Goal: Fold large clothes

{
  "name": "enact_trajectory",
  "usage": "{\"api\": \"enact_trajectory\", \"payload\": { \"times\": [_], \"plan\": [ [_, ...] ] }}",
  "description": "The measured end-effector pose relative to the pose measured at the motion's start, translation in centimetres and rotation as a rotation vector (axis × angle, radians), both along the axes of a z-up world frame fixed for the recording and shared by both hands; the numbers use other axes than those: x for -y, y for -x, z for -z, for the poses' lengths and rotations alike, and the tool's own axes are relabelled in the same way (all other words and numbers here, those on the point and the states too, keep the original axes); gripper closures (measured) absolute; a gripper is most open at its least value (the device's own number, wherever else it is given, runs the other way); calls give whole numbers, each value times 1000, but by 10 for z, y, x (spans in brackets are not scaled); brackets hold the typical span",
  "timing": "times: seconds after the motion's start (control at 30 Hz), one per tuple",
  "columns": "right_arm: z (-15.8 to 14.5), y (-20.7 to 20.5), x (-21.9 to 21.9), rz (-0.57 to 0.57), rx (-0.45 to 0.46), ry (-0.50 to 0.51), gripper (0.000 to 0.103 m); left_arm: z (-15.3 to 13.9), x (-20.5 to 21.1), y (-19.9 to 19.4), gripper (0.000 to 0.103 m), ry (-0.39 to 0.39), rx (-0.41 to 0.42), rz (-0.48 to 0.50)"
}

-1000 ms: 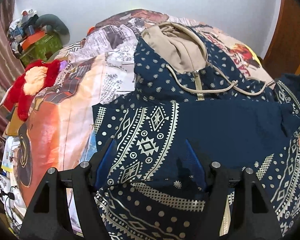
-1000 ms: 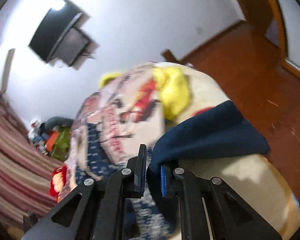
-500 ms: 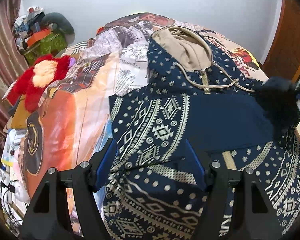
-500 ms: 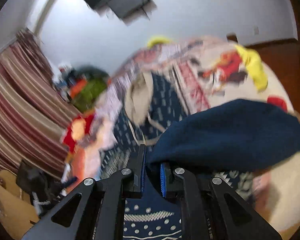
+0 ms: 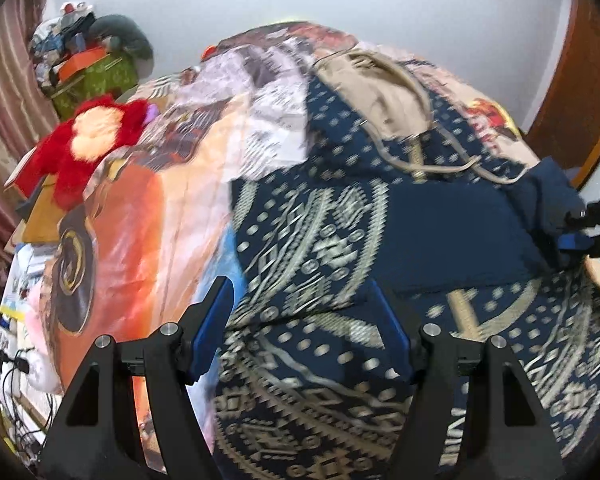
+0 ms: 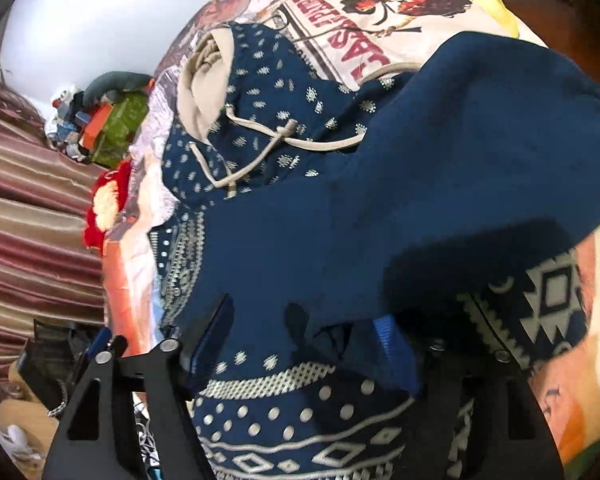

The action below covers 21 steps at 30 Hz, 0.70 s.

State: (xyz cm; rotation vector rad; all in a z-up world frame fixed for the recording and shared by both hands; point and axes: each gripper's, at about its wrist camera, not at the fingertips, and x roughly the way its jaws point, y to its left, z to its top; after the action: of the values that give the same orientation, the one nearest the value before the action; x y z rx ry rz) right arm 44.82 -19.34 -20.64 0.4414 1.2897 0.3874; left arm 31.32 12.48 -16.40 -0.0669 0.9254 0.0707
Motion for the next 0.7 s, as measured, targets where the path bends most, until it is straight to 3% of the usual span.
{"api": "enact_trajectory", "payload": {
  "times": [0.17,0.37,0.47,0.6,0.7],
  "plan": [
    [-26,18,27,12,67,-3,26,-32,52,-23,34,-27,53,116],
    [-52,44,107,132,171,53,24,-59,146,-59,34,-3,67,319],
    [-63,59,147,190,234,140,23,-61,206,-76,34,2,45,431],
    [-74,79,184,241,314,271,23,-53,287,-93,34,-49,15,581],
    [-75,89,208,272,335,301,22,-36,344,-102,34,-76,-49,703]
  ]
}}
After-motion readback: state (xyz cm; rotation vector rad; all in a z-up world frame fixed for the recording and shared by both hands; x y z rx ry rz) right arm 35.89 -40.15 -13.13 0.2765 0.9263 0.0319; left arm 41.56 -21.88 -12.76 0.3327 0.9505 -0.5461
